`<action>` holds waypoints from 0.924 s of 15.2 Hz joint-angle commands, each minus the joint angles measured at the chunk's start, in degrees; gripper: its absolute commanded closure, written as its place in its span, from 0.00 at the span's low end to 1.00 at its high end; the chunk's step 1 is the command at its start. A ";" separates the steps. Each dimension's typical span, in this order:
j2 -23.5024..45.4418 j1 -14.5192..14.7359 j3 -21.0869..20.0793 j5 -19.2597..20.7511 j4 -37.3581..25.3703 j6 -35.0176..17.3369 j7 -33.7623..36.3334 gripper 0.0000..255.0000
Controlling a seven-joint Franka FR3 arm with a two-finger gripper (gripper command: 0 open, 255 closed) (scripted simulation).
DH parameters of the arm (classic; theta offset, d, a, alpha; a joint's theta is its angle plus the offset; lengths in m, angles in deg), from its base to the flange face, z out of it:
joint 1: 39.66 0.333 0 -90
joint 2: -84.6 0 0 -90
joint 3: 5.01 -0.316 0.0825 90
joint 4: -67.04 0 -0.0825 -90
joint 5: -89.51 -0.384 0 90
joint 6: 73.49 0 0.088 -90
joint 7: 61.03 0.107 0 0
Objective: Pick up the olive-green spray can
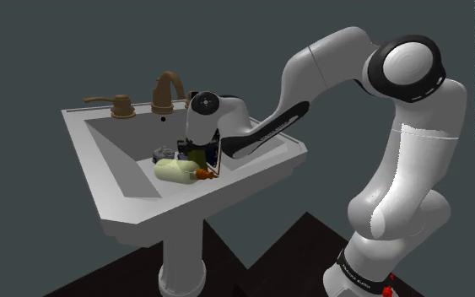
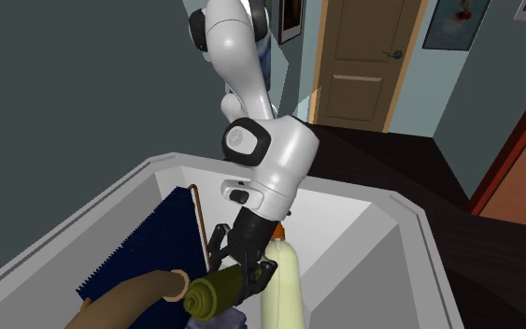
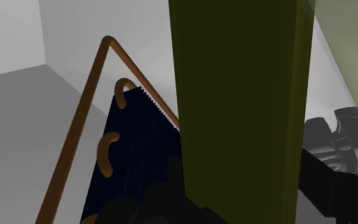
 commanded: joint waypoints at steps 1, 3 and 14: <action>-0.84 -0.50 -0.26 -1.46 -0.26 0.31 -1.28 1.00; -2.10 -1.08 -0.82 -3.51 -0.41 0.37 -3.04 1.00; -8.71 -3.61 -3.07 -14.87 -2.08 1.50 -12.92 1.00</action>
